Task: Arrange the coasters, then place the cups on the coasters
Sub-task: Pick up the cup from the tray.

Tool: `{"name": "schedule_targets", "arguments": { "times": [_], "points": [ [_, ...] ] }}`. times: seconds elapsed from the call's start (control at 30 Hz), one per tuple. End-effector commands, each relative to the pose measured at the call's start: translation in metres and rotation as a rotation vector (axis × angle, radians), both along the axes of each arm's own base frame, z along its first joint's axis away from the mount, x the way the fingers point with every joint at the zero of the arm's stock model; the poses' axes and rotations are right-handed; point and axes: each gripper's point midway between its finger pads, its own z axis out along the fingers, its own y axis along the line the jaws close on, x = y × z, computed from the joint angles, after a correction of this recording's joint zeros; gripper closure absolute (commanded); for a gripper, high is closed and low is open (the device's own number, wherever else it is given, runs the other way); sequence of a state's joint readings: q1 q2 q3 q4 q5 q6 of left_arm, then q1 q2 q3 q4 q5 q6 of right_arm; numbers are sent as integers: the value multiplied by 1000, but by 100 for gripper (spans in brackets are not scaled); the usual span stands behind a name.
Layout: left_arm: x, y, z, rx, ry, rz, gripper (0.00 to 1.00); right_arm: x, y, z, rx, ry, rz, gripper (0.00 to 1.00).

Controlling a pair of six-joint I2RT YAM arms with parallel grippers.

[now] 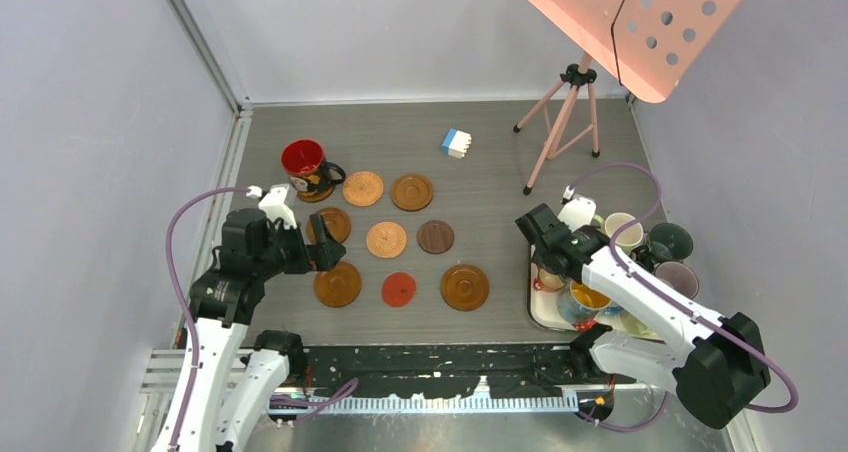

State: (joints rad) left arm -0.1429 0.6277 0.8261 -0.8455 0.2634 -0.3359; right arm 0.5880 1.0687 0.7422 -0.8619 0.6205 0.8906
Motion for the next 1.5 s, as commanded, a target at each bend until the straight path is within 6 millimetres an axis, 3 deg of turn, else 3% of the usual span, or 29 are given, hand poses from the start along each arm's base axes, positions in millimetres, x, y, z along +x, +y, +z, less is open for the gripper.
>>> {"name": "schedule_targets", "arguments": {
  "times": [0.0,0.53,0.77,1.13,1.33,1.47],
  "points": [
    [6,-6,11,-26,-60,-20,0,7,8,-5,69,-26,-21,58],
    [6,0,8,-4,-52,7,1,2,18,-28,121,18,8,59],
    [6,1,7,0,-49,11,0,-3,17,-40,110,57,8,65],
    [-3,2,1,4,-14,11,0,12,19,-11,62,13,108,93],
    [-2,8,-2,19,-24,53,0,18,23,2,27,43,171,95],
    [-1,8,-4,17,-13,55,0,29,33,26,41,-1,233,95]
  ]
}}
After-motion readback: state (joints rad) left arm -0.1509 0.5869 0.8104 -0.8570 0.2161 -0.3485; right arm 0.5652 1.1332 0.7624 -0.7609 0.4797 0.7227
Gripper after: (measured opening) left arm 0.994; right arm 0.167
